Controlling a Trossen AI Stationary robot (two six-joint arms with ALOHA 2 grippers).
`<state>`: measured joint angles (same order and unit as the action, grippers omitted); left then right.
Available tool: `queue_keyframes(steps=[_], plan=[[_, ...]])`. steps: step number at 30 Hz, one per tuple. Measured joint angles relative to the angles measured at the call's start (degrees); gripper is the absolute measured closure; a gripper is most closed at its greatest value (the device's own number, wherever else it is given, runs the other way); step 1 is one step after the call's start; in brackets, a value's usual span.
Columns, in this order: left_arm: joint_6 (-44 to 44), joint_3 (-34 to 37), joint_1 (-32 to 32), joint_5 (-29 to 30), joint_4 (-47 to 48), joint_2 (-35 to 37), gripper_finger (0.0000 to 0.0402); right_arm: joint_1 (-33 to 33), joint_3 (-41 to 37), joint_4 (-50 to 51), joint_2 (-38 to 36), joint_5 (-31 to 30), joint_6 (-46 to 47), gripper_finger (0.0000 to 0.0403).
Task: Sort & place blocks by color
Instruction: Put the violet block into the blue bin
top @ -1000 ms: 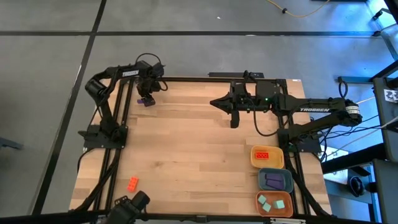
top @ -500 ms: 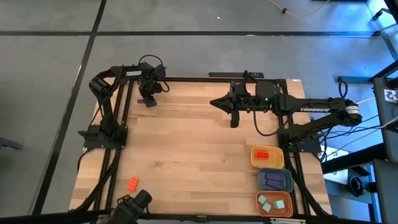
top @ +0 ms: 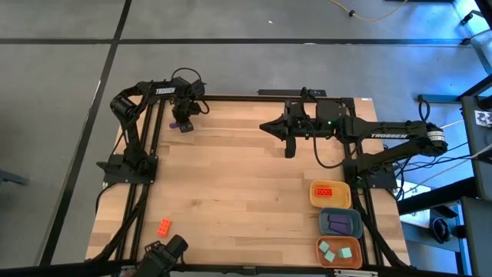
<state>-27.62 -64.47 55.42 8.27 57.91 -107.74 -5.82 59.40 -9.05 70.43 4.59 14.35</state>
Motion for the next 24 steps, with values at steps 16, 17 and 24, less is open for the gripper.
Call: queue_keyframes(steps=[16, 17, 24], plan=[[4.6, 0.0, 0.0, -2.0, 1.2, 6.7, 0.0356, 0.0, 0.0, 0.6, 0.0, 0.0, 0.1, 0.0403], [5.2, 0.0, 0.0, -3.2, 0.8, 8.3, 0.0356, 0.0, 0.0, 0.6, 0.0, 0.0, 0.1, 0.0403], [14.2, 0.0, 0.0, -15.9, -8.0, 23.6, 0.0356, -0.4, 0.0, 0.7, 0.0, 0.0, 0.1, 0.0403]])
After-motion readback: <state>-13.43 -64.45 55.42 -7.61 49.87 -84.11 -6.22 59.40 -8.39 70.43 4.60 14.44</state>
